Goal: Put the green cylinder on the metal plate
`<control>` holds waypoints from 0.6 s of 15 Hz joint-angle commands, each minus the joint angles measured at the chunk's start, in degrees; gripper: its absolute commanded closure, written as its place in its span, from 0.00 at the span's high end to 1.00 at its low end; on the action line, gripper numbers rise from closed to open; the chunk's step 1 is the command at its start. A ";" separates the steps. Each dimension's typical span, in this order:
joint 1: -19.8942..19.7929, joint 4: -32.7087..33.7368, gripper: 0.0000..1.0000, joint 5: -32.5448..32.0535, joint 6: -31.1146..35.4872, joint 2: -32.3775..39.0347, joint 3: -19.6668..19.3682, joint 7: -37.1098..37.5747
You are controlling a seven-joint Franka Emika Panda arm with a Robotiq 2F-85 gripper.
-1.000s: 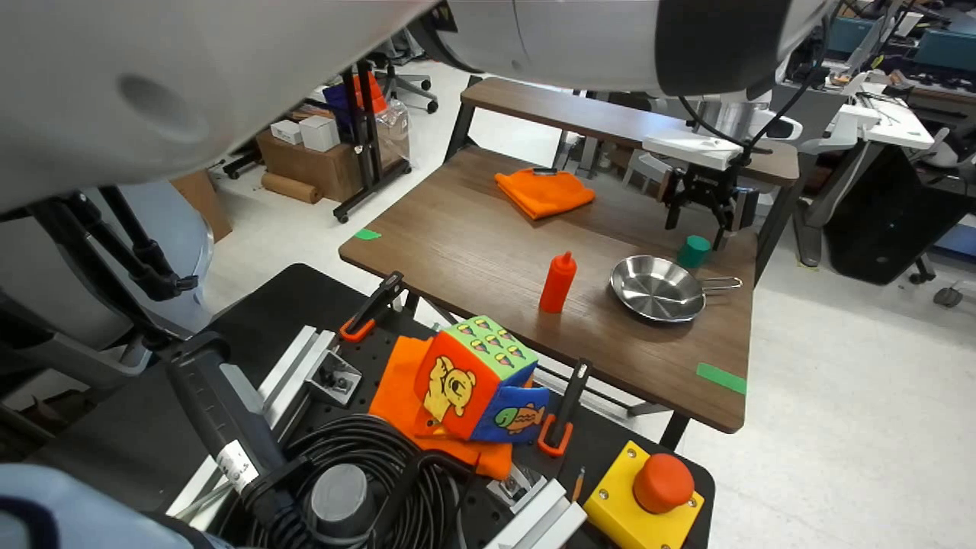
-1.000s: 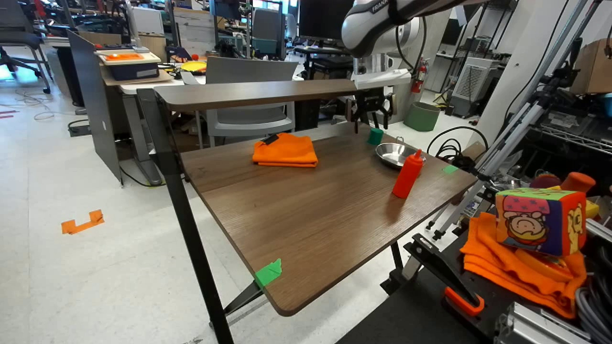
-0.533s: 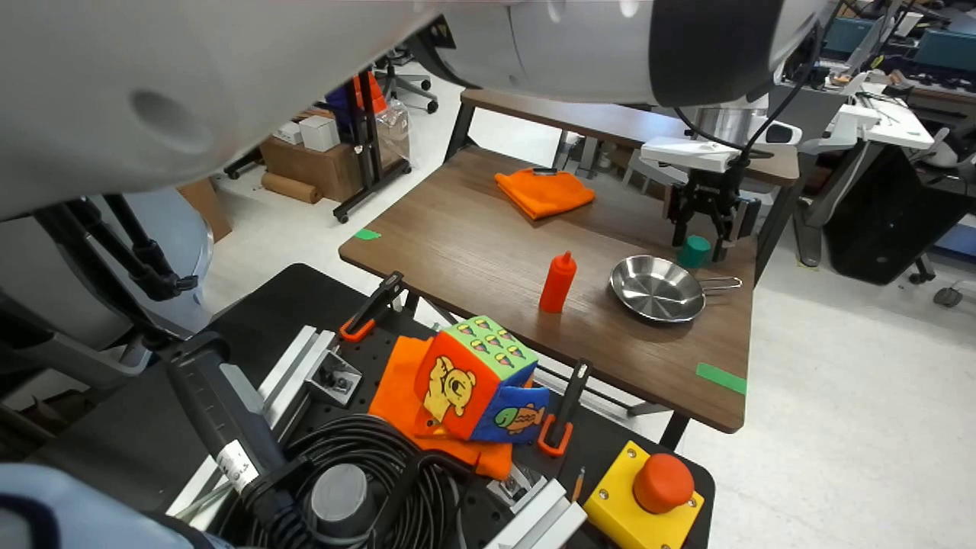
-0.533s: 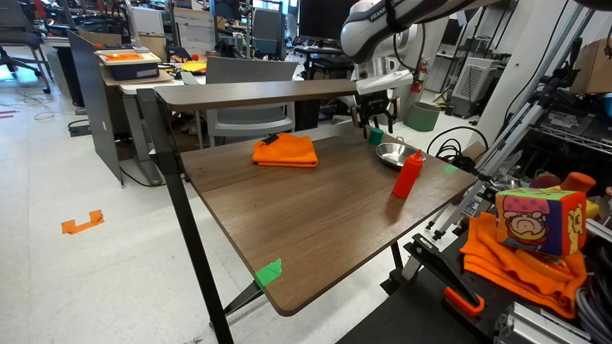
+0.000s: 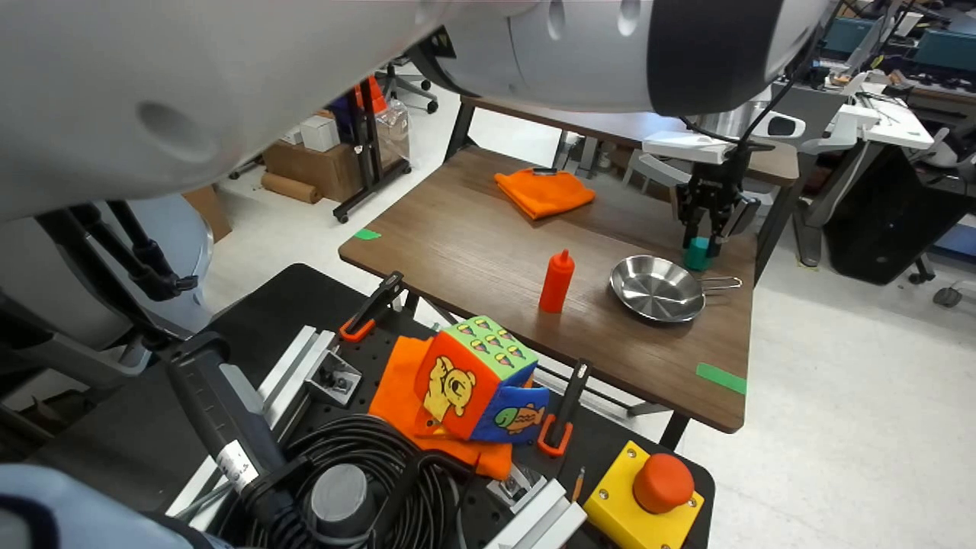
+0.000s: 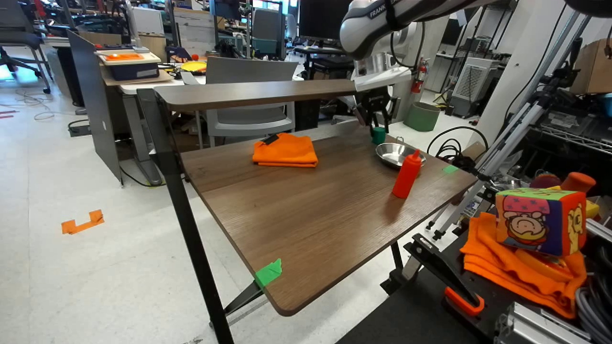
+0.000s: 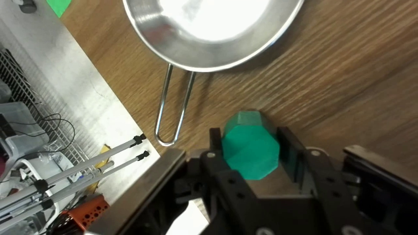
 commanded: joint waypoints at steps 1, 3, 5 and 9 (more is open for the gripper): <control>0.08 1.97 0.20 0.25 -1.89 -0.73 0.12 0.21; 0.12 -0.79 0.20 0.75 -0.56 -3.52 1.26 -2.59; 0.00 -3.62 0.20 0.96 0.90 -6.22 2.49 -6.45; -0.33 -13.02 0.20 0.99 4.11 -13.53 5.25 -17.72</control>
